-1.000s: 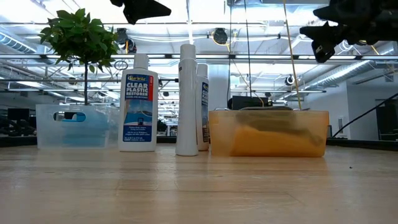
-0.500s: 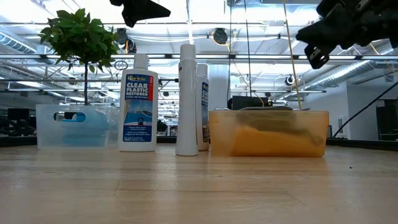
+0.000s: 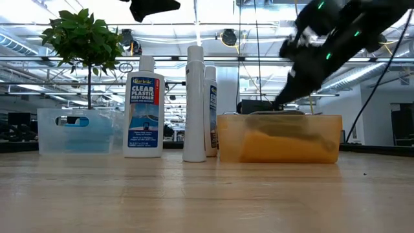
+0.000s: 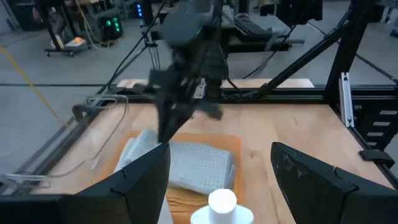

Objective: Pick & Place Kitchen Items
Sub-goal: Put the gray microfiber cloth into the orange bin, then put the white plastic restorer bottle into the transparent bin

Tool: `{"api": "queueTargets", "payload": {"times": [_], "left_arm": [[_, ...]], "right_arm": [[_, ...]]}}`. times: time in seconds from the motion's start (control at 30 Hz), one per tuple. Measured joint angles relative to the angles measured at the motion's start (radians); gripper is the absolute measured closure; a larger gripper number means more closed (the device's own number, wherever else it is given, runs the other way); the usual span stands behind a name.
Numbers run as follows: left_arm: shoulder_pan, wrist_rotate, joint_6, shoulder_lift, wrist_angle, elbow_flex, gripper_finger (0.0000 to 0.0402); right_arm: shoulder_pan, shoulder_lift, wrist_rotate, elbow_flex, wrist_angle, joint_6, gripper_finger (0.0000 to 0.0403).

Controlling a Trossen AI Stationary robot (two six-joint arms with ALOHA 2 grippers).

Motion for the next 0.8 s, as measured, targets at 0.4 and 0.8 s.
{"api": "queueTargets", "payload": {"times": [0.4, 0.8], "left_arm": [[-0.001, 0.000, -0.016, 0.000, 0.090, 0.000, 0.0119], [0.001, -0.010, -0.041, -0.001, 0.038, 0.000, 0.0119]], "right_arm": [[-0.110, 0.155, -0.048, -0.001, 0.031, -0.011, 0.0403], [0.026, -0.176, -0.047, -0.002, 0.034, -0.050, 0.0403]]}}
